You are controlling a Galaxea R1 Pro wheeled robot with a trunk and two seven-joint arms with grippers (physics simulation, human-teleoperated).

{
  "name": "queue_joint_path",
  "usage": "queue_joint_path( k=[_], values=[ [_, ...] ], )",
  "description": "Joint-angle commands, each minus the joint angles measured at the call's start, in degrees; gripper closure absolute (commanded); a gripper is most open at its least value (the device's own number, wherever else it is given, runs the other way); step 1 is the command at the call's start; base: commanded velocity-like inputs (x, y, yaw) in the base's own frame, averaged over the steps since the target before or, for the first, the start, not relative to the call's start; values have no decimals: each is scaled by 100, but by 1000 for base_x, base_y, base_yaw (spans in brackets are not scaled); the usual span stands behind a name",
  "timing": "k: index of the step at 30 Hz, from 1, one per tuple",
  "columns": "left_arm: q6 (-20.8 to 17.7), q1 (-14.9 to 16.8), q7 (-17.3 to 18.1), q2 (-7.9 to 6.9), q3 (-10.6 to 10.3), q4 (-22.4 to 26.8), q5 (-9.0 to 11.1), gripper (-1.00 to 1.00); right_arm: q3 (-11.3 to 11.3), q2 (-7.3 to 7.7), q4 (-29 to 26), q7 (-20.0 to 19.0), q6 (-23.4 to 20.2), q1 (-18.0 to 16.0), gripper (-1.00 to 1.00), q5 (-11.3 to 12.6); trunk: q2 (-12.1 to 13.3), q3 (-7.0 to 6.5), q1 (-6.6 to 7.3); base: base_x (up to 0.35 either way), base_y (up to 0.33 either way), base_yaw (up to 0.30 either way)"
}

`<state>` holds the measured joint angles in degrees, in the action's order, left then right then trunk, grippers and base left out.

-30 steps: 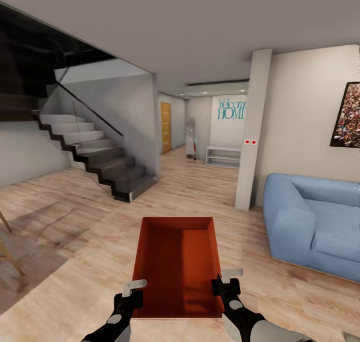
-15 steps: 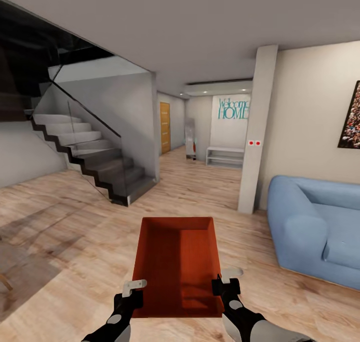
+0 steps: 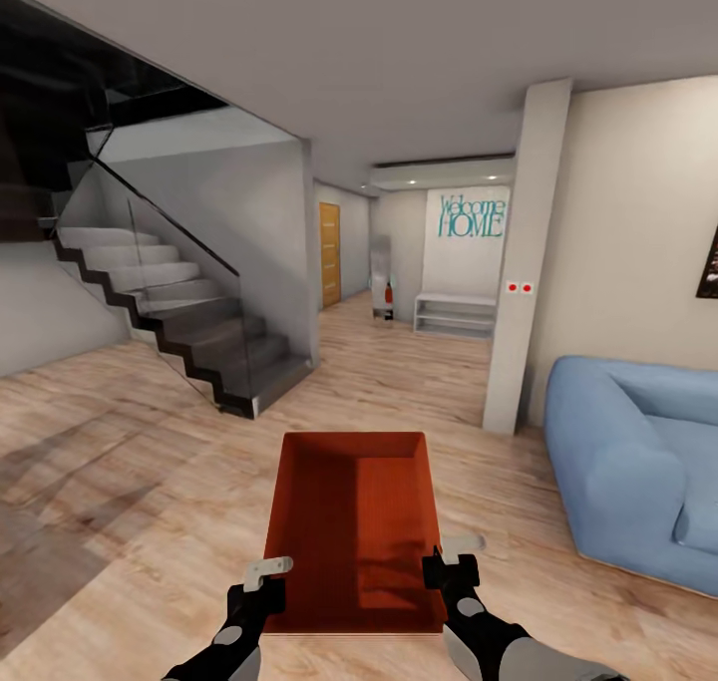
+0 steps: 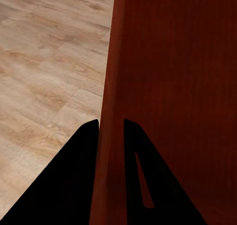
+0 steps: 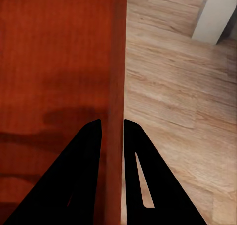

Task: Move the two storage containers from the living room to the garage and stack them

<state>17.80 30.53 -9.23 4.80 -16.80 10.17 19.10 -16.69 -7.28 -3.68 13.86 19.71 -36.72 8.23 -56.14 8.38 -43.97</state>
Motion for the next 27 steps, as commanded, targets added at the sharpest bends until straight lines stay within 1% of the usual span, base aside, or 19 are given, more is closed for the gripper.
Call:
queue_joint_path(
  k=[1,27],
  values=[
    [-9,6,-53,-6,117,29,-91,100,226,7,8,-146,-11,-7,100,12,-6,8,-4,321,71,0],
    [-13,6,-53,0,116,11,-113,100,226,9,8,-152,-11,-4,100,12,-6,8,-4,321,6,0]
  ],
)
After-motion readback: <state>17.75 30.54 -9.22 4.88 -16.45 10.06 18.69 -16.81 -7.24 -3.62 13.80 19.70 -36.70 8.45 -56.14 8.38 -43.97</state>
